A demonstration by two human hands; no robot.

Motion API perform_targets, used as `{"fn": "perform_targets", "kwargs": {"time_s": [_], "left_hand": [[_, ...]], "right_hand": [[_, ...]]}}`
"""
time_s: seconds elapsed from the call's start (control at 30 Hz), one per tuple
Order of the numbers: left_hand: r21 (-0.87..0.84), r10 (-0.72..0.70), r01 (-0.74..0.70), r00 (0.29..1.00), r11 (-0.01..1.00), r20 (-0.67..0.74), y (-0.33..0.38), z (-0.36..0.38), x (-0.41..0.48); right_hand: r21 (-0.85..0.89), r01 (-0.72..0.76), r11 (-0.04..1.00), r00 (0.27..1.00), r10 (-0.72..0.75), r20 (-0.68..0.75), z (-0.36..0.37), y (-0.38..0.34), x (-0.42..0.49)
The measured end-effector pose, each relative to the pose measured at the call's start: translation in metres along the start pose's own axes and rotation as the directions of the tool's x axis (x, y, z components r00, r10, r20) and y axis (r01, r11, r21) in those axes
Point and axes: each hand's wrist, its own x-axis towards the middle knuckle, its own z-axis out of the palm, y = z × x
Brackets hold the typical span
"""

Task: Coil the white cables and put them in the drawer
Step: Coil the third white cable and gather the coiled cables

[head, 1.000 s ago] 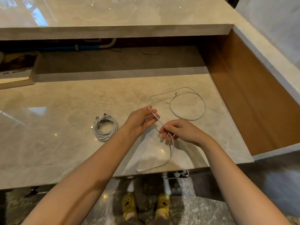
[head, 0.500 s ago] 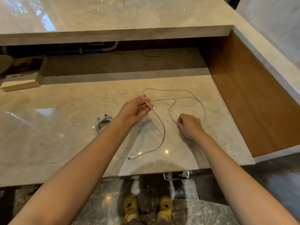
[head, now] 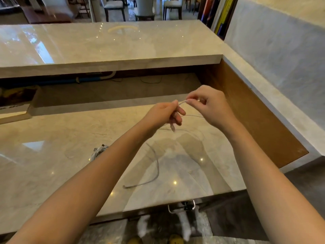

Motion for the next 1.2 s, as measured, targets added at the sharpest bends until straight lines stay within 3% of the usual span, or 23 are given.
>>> {"fn": "perform_targets", "kwargs": {"time_s": [0.07,0.13,0.27,0.37,0.43,0.5,0.6,0.67,0.73,0.8,0.9,0.97,1.03,1.1,1.2], "left_hand": [[-0.084,0.064,-0.056,0.992,0.995,0.105,0.007,-0.007,-0.002],[-0.274,0.133,-0.075,0.971,0.959,0.199,0.011,-0.018,-0.002],[-0.754,0.308,-0.017,0.919,0.657,0.248,0.025,-0.042,-0.005],[-0.902,0.411,-0.024,0.895,0.431,0.173,0.041,-0.057,-0.008],[-0.924,0.434,-0.072,0.894,0.375,0.107,0.05,-0.066,-0.011],[-0.889,0.431,-0.169,0.901,0.426,0.036,0.052,-0.069,-0.011],[-0.759,0.439,-0.319,0.897,0.568,-0.049,0.048,-0.062,-0.011],[-0.477,0.414,-0.409,0.905,0.778,-0.1,0.046,-0.057,-0.013],[0.004,0.393,-0.396,0.911,0.918,-0.123,0.042,-0.054,-0.015],[0.325,0.364,-0.315,0.926,0.892,-0.102,0.036,-0.053,-0.015],[0.569,0.304,-0.258,0.953,0.781,0.015,0.032,-0.059,-0.019],[0.499,0.174,-0.238,0.97,0.833,0.173,0.031,-0.064,-0.025],[0.245,0.088,-0.178,0.937,0.953,0.338,0.033,-0.069,-0.031],[0.018,0.119,-0.14,0.898,0.99,0.424,0.034,-0.075,-0.034],[-0.075,0.132,-0.109,0.847,0.991,0.514,0.033,-0.082,-0.034]], "right_hand": [[0.075,-0.046,0.996,0.996,0.052,-0.077,-0.01,0.0,0.005],[0.191,-0.1,0.977,0.986,0.123,-0.114,-0.017,0.005,0.004],[0.462,-0.219,0.86,0.967,0.253,-0.012,-0.006,0.023,-0.009],[0.573,-0.306,0.761,0.938,0.343,0.046,0.022,0.041,-0.026],[0.619,-0.353,0.702,0.908,0.417,0.044,0.04,0.045,-0.036],[0.551,-0.34,0.762,0.91,0.414,-0.012,0.051,0.035,-0.039],[0.148,-0.179,0.973,0.984,0.181,0.003,0.059,-0.002,-0.03],[-0.088,-0.017,0.996,0.999,0.019,0.026,0.056,-0.029,-0.023],[-0.152,0.102,0.983,0.995,-0.101,0.01,0.043,-0.045,-0.018],[-0.204,0.194,0.959,0.98,-0.196,0.011,0.025,-0.052,-0.015],[-0.21,0.228,0.951,0.973,-0.231,0.014,-0.001,-0.052,-0.01],[-0.158,0.204,0.966,0.979,-0.202,0.027,-0.014,-0.051,-0.002],[-0.101,0.197,0.975,0.98,-0.194,0.04,-0.024,-0.048,0.007],[0.001,0.192,0.981,0.981,-0.192,0.038,-0.029,-0.044,0.016],[0.178,0.177,0.968,0.98,-0.19,0.059,-0.029,-0.037,0.023]]}}
